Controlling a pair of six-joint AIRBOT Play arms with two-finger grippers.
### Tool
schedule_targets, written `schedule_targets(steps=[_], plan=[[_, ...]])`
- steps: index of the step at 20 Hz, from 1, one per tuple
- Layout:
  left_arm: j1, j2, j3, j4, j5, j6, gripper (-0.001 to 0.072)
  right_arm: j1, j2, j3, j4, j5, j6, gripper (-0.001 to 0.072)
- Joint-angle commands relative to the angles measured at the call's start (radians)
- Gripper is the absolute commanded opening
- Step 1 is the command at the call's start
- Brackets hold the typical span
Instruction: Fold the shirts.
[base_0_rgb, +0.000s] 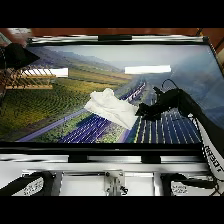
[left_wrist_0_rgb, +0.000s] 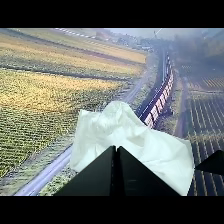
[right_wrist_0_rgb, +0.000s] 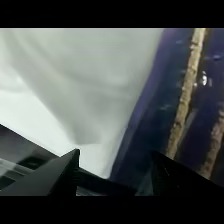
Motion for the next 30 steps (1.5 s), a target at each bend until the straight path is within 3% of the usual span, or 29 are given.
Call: schedule_targets(steps=[1,5,6,8,11,19,25,30], plan=[[0.001,0.0,0.0,0.004,-0.003,-0.002,0.0033,0.021,-0.007,-0.082,0.158,0.161,-0.019,0.0541],[0.001,0.0,0.0,0.004,-0.002,-0.002,0.0033,0.088,-0.072,-0.082,0.216,0.21,-0.019,0.054],[0.001,0.0,0.0,0.004,-0.002,-0.002,0.0033,0.102,-0.077,-0.081,0.221,0.236,-0.022,0.0482],[0.001,0.0,0.0,0.004,-0.002,-0.002,0.0033,0.104,-0.076,-0.049,0.225,0.259,-0.063,0.0048],[0.001,0.0,0.0,0.004,-0.002,-0.002,0.0033,0.062,-0.04,0.124,0.231,0.175,-0.229,0.0056],[0.001,0.0,0.0,0.004,-0.002,-0.002,0.0033,-0.079,-0.008,0.715,0.231,-0.03,-0.08,0.0056],[0.001,0.0,0.0,0.004,-0.002,-0.002,0.0034,-0.183,-0.009,0.815,0.195,-0.013,-0.094,0.0055],[0.001,0.0,0.0,0.004,-0.002,-0.002,0.0034,-0.258,-0.03,0.815,0.096,0.124,-0.166,0.0056]])
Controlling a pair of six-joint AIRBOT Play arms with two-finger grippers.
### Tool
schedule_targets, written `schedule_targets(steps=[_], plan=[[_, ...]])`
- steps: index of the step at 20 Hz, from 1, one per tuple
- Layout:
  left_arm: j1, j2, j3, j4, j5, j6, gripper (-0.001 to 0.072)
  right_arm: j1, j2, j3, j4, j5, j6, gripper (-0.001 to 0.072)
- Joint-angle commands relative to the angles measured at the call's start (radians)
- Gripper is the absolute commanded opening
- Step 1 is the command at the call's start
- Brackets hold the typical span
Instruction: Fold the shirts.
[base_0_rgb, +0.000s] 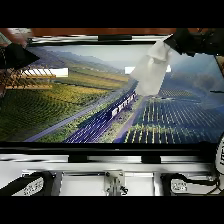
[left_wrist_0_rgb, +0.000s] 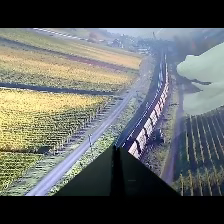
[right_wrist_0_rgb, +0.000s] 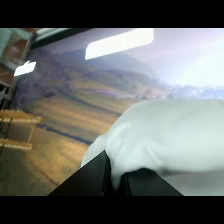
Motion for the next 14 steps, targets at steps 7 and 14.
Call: schedule_targets(steps=[7,14], plan=[[0.001,-0.001,0.0,0.0,-0.005,0.001,0.0034,-0.04,-0.141,0.01,-0.044,0.676,-0.056,0.0055],[-0.002,-0.004,-0.001,0.0,-0.018,0.001,0.0034,-0.1,-0.268,0.01,-0.247,0.565,-0.12,0.0056]])
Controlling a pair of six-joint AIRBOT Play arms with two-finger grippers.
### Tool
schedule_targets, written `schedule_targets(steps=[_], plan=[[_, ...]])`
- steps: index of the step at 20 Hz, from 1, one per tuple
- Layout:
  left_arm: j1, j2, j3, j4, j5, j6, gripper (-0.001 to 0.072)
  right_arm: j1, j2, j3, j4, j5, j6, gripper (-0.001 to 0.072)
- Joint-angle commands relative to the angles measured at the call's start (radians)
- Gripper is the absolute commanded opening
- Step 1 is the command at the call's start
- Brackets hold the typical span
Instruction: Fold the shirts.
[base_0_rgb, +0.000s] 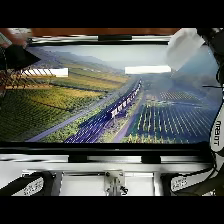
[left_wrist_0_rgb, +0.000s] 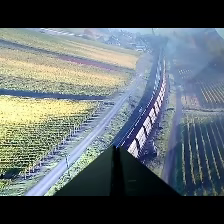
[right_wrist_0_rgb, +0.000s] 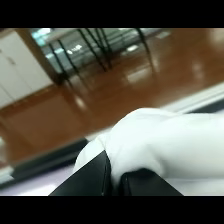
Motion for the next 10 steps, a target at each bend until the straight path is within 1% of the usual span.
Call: schedule_targets(steps=[1,2,3,5,7,9,10], plan=[[-0.001,-0.005,0.0,0.0,-0.002,0.001,0.0034,-0.051,-0.063,0.0,-0.139,-0.32,0.014,0.0056],[0.0,-0.01,0.0,0.0,-0.002,0.002,0.0033,-0.071,-0.07,0.0,-0.182,-0.467,0.06,0.0056],[0.0,-0.016,0.0,0.0,-0.002,0.005,0.0033,-0.09,-0.069,0.0,-0.256,-0.609,0.113,0.0056],[-0.001,-0.031,0.0,0.0,-0.002,0.005,0.0033,-0.122,-0.054,0.0,-0.381,-0.826,0.217,0.0056],[-0.001,-0.046,0.0,0.0,-0.002,0.005,0.0034,-0.141,-0.034,0.0,-0.487,-0.985,0.256,0.0056],[-0.001,-0.058,0.0,0.0,-0.002,0.005,0.0034,-0.14,-0.024,0.0,-0.555,-1.088,0.298,0.0056],[-0.001,-0.062,0.0,0.0,-0.002,0.005,0.0033,-0.14,-0.025,-0.004,-0.553,-1.117,0.329,0.0056]])
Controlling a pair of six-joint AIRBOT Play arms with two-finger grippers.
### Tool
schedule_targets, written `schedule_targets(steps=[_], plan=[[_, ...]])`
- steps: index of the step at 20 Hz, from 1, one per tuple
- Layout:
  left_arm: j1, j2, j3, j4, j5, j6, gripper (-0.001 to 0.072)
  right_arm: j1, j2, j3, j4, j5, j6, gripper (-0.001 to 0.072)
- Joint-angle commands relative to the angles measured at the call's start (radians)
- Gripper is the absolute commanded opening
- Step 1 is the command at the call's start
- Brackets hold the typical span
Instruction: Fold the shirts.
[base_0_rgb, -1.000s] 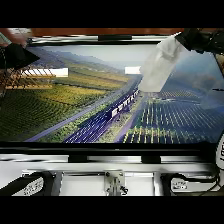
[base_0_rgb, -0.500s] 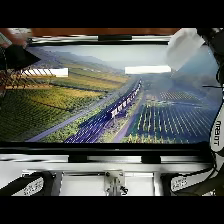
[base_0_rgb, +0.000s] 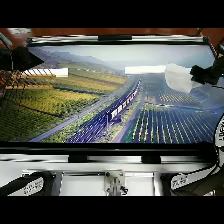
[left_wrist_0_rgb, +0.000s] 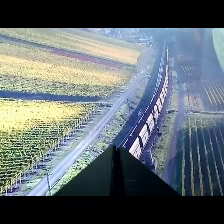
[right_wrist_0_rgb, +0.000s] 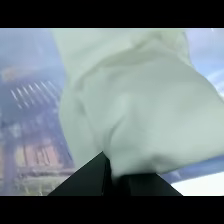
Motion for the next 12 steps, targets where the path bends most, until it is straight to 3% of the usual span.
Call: schedule_targets(steps=[1,6,7,8,9,12], plan=[[-0.001,-0.018,0.0,0.0,0.0,0.001,0.0034,-0.01,0.007,-0.014,-0.095,-0.235,0.129,0.0056],[-0.001,-0.02,0.0,0.0,-0.001,0.023,0.0034,-0.009,0.007,-0.115,-0.073,-0.234,0.242,0.0057],[-0.001,-0.02,0.0,0.0,-0.001,0.024,0.0033,-0.009,0.007,-0.132,-0.075,-0.235,0.263,0.0116],[-0.001,-0.02,0.0,0.0,-0.001,0.025,0.0034,-0.01,0.008,-0.144,-0.075,-0.245,0.273,0.0385],[-0.001,-0.02,0.0,0.0,-0.001,0.027,0.0034,-0.01,0.008,-0.143,-0.083,-0.269,0.267,0.0547],[-0.001,-0.023,0.0,0.0,-0.001,0.027,0.0033,-0.011,0.054,-0.142,-0.215,-0.34,0.264,0.0548]])
